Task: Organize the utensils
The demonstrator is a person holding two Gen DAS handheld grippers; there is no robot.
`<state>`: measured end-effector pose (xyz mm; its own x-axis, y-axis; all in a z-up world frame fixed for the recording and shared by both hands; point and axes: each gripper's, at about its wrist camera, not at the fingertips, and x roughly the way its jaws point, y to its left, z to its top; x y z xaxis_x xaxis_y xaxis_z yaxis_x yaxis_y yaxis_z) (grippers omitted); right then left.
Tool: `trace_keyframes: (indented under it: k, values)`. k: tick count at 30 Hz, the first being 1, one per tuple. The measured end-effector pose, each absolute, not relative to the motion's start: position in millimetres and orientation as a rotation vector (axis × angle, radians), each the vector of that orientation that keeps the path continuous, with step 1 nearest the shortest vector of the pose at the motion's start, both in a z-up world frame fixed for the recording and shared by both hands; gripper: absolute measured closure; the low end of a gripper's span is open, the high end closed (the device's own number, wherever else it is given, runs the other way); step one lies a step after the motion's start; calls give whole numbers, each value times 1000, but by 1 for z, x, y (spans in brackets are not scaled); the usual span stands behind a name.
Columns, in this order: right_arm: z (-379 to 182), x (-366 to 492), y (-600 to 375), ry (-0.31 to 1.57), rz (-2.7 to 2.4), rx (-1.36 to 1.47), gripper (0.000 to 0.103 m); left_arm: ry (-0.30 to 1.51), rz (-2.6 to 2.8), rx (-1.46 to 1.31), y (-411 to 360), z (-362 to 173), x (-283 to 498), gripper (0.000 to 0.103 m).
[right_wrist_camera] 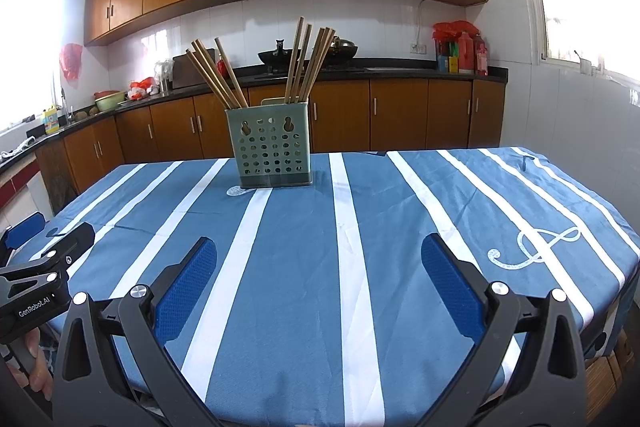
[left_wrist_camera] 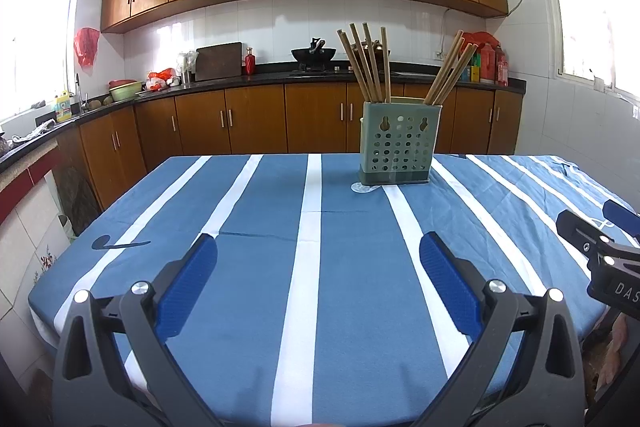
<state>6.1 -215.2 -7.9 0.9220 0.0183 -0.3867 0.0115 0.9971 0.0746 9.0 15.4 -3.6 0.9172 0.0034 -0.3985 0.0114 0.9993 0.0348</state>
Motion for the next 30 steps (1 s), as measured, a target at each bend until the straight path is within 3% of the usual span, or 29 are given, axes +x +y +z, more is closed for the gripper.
trace_keyframes:
  k: [30]
  values:
    - [-12, 7, -216, 406, 1, 82, 2, 417, -6, 31, 16, -5, 11, 4]
